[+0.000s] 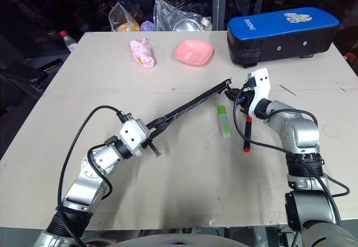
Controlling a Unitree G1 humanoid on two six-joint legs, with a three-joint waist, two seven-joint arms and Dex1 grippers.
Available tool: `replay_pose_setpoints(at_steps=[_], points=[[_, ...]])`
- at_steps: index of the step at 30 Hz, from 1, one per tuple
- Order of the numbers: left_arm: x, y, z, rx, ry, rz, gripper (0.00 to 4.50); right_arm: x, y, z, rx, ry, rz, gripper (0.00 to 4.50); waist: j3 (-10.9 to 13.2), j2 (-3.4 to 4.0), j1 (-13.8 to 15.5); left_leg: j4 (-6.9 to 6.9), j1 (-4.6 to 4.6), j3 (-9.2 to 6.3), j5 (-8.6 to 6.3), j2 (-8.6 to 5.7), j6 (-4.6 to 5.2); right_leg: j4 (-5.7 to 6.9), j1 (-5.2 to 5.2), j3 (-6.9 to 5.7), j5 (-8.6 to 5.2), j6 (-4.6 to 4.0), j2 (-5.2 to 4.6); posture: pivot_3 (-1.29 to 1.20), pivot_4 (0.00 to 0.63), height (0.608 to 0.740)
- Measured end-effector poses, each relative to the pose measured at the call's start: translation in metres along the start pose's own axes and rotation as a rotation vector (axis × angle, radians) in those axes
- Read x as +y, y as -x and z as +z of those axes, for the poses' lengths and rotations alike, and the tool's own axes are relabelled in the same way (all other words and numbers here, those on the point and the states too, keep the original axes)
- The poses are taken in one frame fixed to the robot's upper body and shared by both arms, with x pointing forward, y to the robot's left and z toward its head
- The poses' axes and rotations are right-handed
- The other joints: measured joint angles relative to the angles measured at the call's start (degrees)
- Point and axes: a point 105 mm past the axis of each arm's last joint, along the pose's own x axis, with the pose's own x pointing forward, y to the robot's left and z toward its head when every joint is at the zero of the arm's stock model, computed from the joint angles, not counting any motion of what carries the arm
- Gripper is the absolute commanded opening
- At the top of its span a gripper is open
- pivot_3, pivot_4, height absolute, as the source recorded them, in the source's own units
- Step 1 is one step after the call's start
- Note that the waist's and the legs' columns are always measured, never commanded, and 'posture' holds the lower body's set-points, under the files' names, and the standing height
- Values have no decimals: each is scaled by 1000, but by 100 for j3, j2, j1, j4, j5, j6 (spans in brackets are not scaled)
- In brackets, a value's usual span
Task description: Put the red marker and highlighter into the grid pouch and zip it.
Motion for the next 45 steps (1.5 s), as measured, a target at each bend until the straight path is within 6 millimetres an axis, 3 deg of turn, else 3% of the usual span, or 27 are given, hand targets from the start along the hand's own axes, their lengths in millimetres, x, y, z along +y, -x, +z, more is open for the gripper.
replay_pose_setpoints(at_steps=[9, 10, 12, 15, 23, 42, 45], points=[[2, 2, 0, 2, -5, -3, 0, 3, -1, 9, 0, 51, 30, 45, 1, -1, 0, 0, 0, -1, 0, 1, 0, 0, 0, 0, 0, 0, 1, 0, 150, 728], [3, 2, 0, 2, -7, -1, 643, 3, -1, 9, -1, 52, 31, 0, 1, -1, 0, 0, 0, -1, 0, 1, 0, 0, 0, 0, 0, 0, 0, 0, 150, 728], [5, 3, 1, 0, -11, 6, 1272, 4, -1, 10, -2, 54, 31, 0, 1, -1, 0, 0, 0, -1, 0, 1, 0, 0, 0, 0, 0, 0, 0, 0, 150, 728], [7, 4, 4, -9, -17, 20, 2670, 5, -2, 13, -6, 60, 30, 0, 2, -1, 1, 0, 0, 0, 0, 1, 0, 0, 0, 1, 0, 0, -1, 0, 150, 728], [1, 2, 19, -61, -21, 15, 2670, 19, -5, 19, -13, 101, 51, 0, 3, -1, 5, -1, 0, -1, 0, 2, 0, -1, 0, 1, -3, -6, -16, 0, 150, 728], [8, -10, 10, -42, -33, 11, 2670, 20, -4, 16, -4, 103, 43, 0, 4, -3, 4, -1, -1, -1, 0, 1, 0, -2, -1, -1, -1, -1, -3, 0, 150, 728], [8, -10, 10, -47, -37, 4, 1769, 21, -4, 15, -2, 104, 43, 0, 4, -3, 2, -3, -1, -2, 0, 2, 0, -2, -1, -1, -1, -1, -3, 0, 150, 728]])
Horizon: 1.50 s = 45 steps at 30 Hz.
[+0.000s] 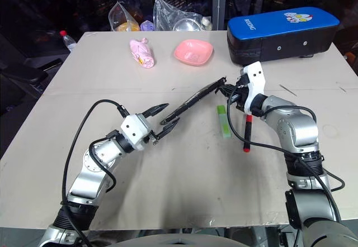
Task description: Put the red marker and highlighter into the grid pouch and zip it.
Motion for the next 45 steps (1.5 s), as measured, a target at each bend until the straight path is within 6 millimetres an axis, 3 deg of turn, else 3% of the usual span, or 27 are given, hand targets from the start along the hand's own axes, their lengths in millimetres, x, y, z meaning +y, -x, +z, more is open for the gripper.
replay_pose_setpoints(at_steps=[2, 15, 16, 17, 30, 45], points=[[0, -1, -1, -1, 0, -6, 802, 0, 0, -2, 3, -3, -1, 0, 0, 0, 2, 0, 0, 0, 0, 0, 0, 0, 0, 0, 0, 0, 0, 0, 150, 728], [-6, -12, 3, -35, 16, -21, 802, 1, 0, -7, 12, -14, 0, 0, 1, -2, 0, 0, -1, -1, 0, 0, 0, 0, 0, -1, 0, 0, 1, 0, 150, 728], [-6, -12, 3, -35, 16, -21, 244, 1, 0, -7, 12, -14, 0, 0, 1, -2, 0, 0, -1, -1, 0, 0, 0, 0, 0, -1, 0, 0, 1, 0, 150, 728], [-6, -12, 3, -35, 17, -21, 23, 1, 0, -7, 11, -13, 0, 0, 1, -2, 1, 0, -1, -1, 0, 0, 0, 0, 0, -1, 0, 0, 1, 0, 150, 728], [-6, -12, 1, -28, 10, -20, 23, 3, -1, -6, 4, -3, 4, 0, 1, -2, 1, 0, -1, -1, 0, 0, 0, 0, -1, -1, 0, 0, 1, 0, 150, 728], [-5, -13, 0, -20, 21, 1, 23, 43, -5, -6, 60, 130, 179, 0, 5, -5, 4, 0, -3, -4, 0, 1, 0, -2, -1, -3, 0, 0, -6, 0, 150, 728]])
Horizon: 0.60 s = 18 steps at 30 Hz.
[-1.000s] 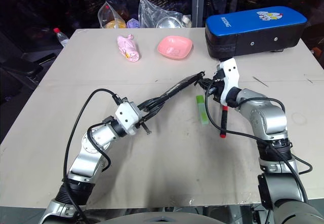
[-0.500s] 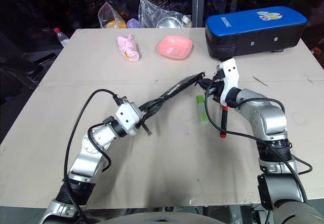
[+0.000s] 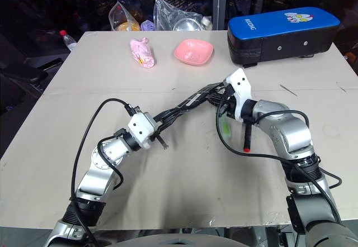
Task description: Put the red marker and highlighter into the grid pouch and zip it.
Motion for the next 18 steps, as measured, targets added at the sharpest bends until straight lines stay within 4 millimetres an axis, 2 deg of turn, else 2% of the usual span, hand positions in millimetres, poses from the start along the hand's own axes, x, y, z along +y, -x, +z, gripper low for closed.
replay_pose_setpoints(at_steps=[9, 18], points=[[2, -1, 0, -3, 13, 34, 23, 4, 5, -2, 30, 3, 50, 0, 2, -3, 2, 0, -2, -2, 0, 1, 0, -2, -1, -2, 0, 0, -11, 0, 150, 728], [6, -2, 0, -8, 22, 72, 23, 26, 1, 4, 2, -18, 142, 0, 2, -4, 3, 1, -12, -7, 0, 2, 0, -4, -7, -7, 0, 0, -15, 0, 150, 728]])
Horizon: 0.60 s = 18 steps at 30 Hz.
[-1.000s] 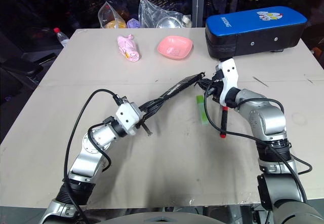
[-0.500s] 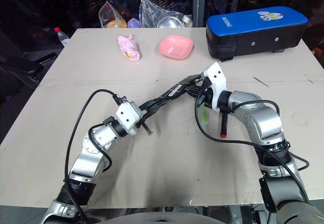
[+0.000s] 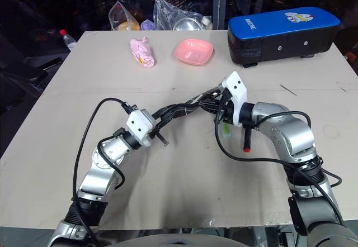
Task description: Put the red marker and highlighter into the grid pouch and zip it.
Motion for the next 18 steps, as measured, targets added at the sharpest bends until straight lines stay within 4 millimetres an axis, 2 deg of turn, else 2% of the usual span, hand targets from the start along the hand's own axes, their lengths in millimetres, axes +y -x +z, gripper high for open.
replay_pose_setpoints(at_steps=[8, 18], points=[[0, -3, 1, -5, 5, 29, 23, 12, -9, 4, -26, -17, 50, 0, 0, 0, 1, 0, -4, -4, 0, -1, 0, -1, -2, -4, 0, 0, -1, 0, 150, 728], [15, 0, 3, -10, -11, 126, 23, 4, -4, 2, -10, -9, 22, 0, 1, -1, 1, 0, -7, -6, 0, -1, 0, -2, -3, -7, 0, 0, -2, 0, 150, 728]])
